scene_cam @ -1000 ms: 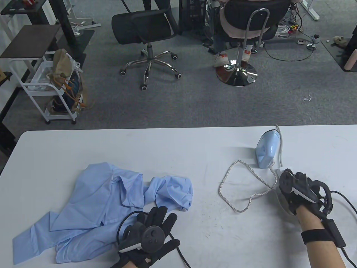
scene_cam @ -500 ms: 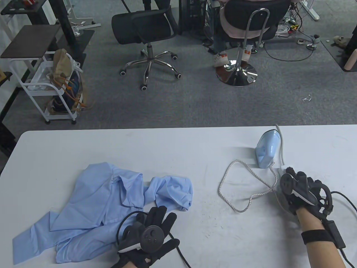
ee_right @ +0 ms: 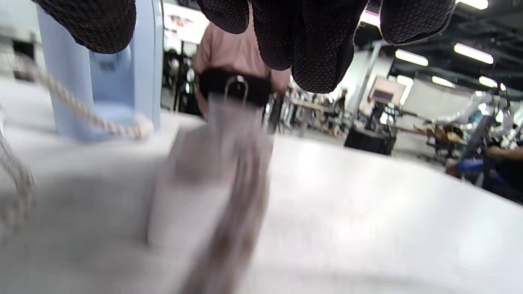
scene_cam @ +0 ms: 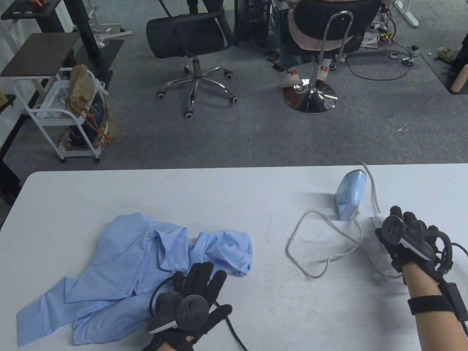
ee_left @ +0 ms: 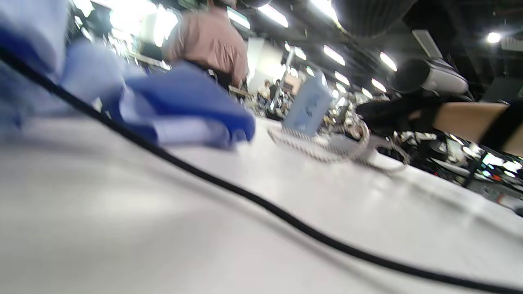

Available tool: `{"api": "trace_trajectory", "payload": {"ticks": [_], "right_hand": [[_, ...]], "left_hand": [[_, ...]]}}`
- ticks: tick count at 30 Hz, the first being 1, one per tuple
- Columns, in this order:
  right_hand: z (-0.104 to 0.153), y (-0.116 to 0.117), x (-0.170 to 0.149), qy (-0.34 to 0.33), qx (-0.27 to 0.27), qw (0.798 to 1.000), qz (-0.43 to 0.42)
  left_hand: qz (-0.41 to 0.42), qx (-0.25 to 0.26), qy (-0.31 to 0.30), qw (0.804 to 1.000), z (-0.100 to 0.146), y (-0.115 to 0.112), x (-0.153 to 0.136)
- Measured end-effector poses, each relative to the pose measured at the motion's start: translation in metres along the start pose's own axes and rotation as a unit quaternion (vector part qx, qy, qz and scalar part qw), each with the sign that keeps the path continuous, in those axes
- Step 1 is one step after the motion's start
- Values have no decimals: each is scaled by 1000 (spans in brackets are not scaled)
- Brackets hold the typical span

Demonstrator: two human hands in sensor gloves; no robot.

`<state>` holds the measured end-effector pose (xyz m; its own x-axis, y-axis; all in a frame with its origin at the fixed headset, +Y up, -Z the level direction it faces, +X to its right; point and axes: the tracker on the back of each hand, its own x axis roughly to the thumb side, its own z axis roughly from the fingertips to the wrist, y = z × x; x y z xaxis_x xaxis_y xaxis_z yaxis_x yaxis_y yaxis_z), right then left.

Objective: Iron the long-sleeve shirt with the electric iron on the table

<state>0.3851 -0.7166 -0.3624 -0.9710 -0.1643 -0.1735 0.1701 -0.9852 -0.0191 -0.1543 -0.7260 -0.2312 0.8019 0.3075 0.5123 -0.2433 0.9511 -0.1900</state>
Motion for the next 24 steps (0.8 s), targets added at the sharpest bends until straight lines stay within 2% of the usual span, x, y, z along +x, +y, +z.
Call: {"api": "trace_trajectory", "payload": {"ticks": [2,4,7,11,14,16,19,20,24], "right_hand": [[13,-28,-2,-16,-49,999,-15],[29,-51,-1,-43,-92,994,-28],[57,-73,9,-95,-130,985,-57],[101,-86,33,-180,-165,966,-89],[127,-85,53,-226,-184,954,-71],[143,-80,65,-251,-197,946,-50],[154,-73,73,-272,-211,939,-31],[157,-69,75,-277,-213,937,-24],[156,-58,79,-283,-196,938,-21]], "left_hand": [[-14,45,30,998,4,24,-8],[-20,62,70,995,6,45,-22],[-3,65,145,987,4,70,-55],[32,38,239,970,-2,89,-108],[77,30,315,946,-8,83,-152],[121,0,366,923,-10,69,-181],[178,-55,386,904,-12,51,-206],[183,-64,394,898,-13,45,-212],[162,-75,393,902,-23,30,-219]]}}
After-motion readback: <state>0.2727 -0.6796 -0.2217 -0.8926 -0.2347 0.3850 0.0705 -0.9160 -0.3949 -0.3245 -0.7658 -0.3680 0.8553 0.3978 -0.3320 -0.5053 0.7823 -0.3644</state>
